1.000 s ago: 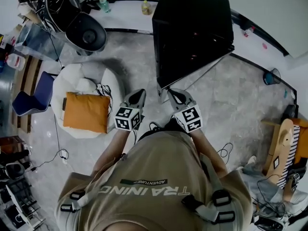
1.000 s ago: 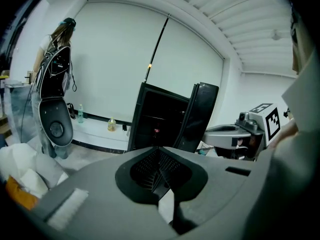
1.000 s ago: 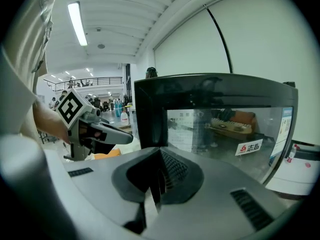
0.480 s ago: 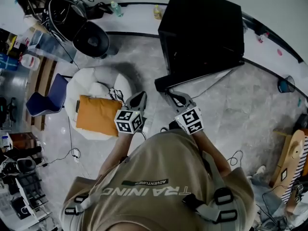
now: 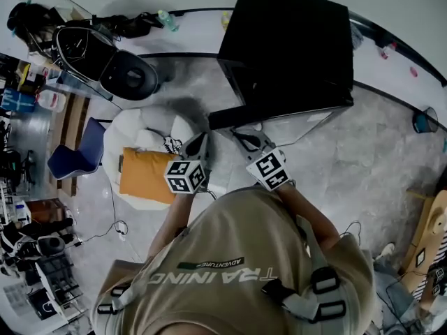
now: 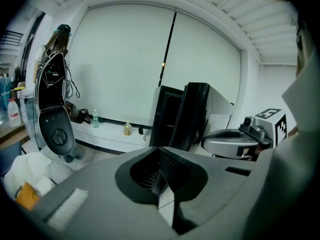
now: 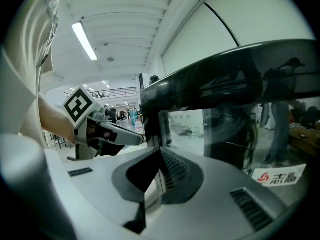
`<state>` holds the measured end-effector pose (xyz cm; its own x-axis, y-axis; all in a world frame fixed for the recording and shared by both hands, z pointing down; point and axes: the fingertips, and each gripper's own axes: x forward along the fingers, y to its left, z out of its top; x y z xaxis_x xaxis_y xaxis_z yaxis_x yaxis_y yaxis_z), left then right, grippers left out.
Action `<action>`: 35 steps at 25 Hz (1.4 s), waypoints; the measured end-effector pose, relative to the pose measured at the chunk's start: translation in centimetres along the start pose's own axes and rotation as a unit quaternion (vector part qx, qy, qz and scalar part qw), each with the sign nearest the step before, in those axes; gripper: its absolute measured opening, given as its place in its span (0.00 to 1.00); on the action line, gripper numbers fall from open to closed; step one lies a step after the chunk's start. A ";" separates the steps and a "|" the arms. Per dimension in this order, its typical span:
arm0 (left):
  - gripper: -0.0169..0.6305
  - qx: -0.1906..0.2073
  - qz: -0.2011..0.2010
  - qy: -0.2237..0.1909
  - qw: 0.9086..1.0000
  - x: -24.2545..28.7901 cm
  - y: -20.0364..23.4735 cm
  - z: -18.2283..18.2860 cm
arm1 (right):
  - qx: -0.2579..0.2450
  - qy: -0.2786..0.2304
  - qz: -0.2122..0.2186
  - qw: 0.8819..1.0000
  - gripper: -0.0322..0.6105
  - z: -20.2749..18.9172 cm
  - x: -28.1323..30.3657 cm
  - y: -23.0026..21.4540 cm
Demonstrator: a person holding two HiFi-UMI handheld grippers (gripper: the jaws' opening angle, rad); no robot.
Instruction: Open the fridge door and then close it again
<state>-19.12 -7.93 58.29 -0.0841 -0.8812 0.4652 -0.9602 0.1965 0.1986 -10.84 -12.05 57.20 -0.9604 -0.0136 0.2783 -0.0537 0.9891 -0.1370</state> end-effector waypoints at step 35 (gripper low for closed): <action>0.03 -0.002 -0.027 0.025 0.999 7.4 3.3 3.2 | 0.030 -0.006 -0.034 0.999 0.04 1.3 4.5 -8.0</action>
<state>-23.79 -15.18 59.64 -0.0185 -0.8678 0.4965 -0.9617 0.1513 0.2285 -15.08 -20.20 58.32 -0.9570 -0.0829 0.2779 -0.1352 0.9753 -0.1748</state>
